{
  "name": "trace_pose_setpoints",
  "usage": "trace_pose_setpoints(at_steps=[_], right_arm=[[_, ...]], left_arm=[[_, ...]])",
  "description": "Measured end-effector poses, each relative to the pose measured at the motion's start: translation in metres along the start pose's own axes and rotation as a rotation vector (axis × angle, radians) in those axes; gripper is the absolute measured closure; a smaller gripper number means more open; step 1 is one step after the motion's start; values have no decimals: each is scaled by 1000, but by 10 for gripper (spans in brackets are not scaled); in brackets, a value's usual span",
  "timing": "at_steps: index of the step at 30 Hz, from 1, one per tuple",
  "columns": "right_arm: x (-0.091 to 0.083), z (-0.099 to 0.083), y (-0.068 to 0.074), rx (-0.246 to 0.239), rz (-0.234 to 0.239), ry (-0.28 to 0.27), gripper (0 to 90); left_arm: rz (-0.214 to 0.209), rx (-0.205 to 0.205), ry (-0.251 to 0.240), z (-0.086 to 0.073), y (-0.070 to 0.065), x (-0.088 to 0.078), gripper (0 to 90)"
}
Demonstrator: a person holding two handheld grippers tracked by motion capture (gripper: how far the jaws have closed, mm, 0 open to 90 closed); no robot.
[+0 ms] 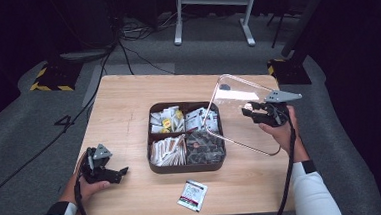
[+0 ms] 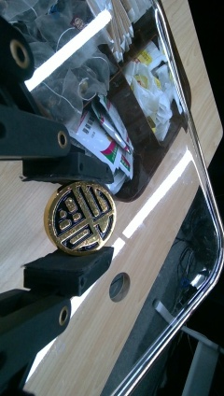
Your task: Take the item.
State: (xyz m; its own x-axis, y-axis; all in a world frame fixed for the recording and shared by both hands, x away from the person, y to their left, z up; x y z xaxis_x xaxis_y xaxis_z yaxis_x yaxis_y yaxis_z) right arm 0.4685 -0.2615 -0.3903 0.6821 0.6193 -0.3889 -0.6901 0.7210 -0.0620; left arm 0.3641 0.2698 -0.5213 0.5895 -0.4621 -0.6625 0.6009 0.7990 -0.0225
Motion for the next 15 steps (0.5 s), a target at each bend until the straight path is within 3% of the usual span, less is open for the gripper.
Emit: trace_pose_setpoints(at_steps=[15], right_arm=[[28, 13, 24, -26, 54, 11, 591]], left_arm=[[0, 0, 0, 0, 0, 0, 5]])
Point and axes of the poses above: each handheld gripper's, and its own axes: x roughly forward along the jaws, z roughly out of its top, y roughly to its left, the point moved 2 cm from there along x, roughly forward along the jaws, and after that the axes turned 7 degrees about -y, right-handed, at the moved point
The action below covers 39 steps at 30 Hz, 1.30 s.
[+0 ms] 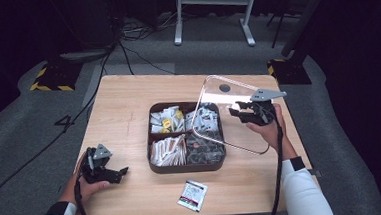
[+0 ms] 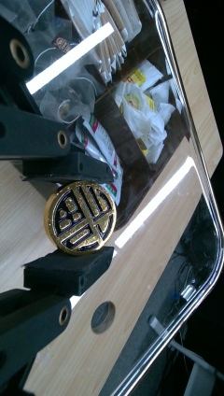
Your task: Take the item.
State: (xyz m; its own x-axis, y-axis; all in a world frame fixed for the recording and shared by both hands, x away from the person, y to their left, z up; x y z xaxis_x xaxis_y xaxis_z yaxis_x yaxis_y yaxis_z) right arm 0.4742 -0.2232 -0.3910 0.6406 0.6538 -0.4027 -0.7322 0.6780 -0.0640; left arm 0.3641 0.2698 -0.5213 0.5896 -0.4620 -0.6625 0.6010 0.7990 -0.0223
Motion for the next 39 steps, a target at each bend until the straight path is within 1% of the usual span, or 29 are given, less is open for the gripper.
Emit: trace_pose_setpoints(at_steps=[9, 19, 22, 32, 33, 38, 39], right_arm=[[19, 7, 14, -17, 31, 10, 591], [35, 11, 23, -20, 56, 20, 591], [40, 12, 27, -26, 67, 26, 591], [57, 14, 42, -41, 104, 37, 591], [58, 15, 43, -43, 107, 40, 591], [67, 14, 51, -53, 125, 53, 591], [69, 14, 53, -55, 127, 55, 591]], left_arm=[[2, 0, -3, 0, 0, 0, 6], [2, 2, -2, 0, 0, 0, 8], [1, -3, -2, 0, 0, 0, 8], [2, 2, -3, 0, 0, 0, 8], [0, -2, 0, 0, 0, 0, 8], [2, 5, -2, 0, 0, 0, 8], [2, 0, -1, 0, 0, -1, 8]])
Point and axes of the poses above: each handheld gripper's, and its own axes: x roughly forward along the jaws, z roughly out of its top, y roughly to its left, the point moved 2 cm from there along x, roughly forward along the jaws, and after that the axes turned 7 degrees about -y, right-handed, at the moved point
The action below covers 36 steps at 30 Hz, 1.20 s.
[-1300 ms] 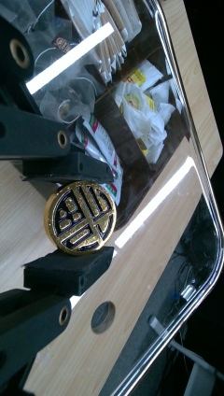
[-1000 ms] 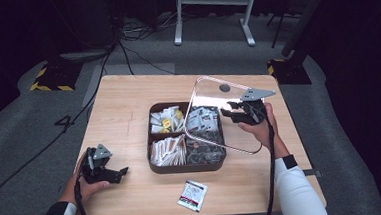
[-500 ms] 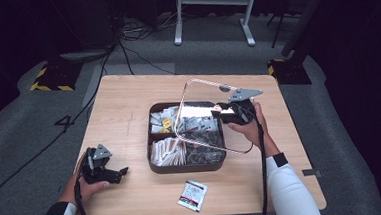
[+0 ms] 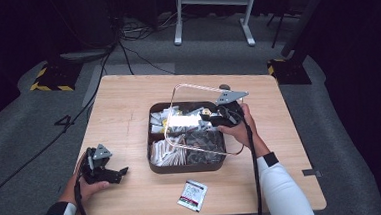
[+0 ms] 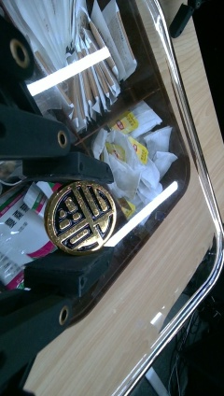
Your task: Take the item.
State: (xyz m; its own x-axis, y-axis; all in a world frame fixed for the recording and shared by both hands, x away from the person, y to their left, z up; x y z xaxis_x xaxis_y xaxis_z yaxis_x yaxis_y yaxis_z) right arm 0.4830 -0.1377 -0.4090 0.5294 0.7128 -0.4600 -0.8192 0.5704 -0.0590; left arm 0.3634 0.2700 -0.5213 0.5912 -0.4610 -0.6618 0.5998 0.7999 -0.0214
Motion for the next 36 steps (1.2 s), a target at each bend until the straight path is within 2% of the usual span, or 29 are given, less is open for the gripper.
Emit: trace_pose_setpoints(at_steps=[12, 25, 36], right_arm=[[25, -1, 17, -28, 45, 43, 591], [46, -4, 30, -64, 83, 81, 590], [60, -6, 41, -76, 108, 103, 590]], left_arm=[[-1, 1, -3, -1, 0, -1, 8], [1, 1, -3, -1, 0, -1, 8], [0, -1, -3, -1, 0, -1, 8]])
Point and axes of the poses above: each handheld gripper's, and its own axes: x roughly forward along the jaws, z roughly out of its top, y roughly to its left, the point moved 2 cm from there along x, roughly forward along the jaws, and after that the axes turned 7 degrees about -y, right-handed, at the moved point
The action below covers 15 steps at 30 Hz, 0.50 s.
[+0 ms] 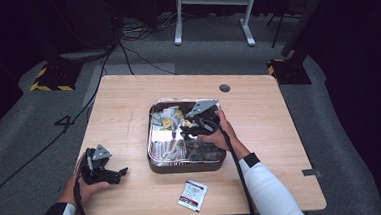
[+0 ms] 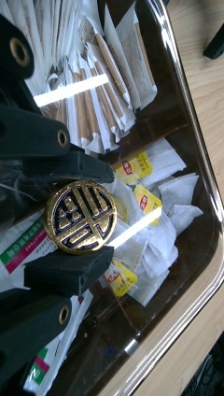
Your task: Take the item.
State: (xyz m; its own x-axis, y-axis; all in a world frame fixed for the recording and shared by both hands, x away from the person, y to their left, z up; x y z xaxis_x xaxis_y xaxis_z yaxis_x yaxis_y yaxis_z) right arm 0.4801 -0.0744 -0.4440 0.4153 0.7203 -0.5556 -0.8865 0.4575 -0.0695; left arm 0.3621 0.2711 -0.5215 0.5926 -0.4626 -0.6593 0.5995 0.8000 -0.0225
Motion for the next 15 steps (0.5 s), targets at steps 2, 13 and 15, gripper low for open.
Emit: trace_pose_setpoints(at_steps=[2, 13, 15], right_arm=[[2, -1, 2, -2, 7, 8, 591], [6, -3, 3, 0, 27, 13, 590], [7, -3, 4, -3, 38, 17, 590]], left_arm=[[0, 0, 0, 0, 0, 0, 8], [0, 3, 1, 0, 0, 0, 8], [0, 2, 0, 0, 0, 0, 8]])
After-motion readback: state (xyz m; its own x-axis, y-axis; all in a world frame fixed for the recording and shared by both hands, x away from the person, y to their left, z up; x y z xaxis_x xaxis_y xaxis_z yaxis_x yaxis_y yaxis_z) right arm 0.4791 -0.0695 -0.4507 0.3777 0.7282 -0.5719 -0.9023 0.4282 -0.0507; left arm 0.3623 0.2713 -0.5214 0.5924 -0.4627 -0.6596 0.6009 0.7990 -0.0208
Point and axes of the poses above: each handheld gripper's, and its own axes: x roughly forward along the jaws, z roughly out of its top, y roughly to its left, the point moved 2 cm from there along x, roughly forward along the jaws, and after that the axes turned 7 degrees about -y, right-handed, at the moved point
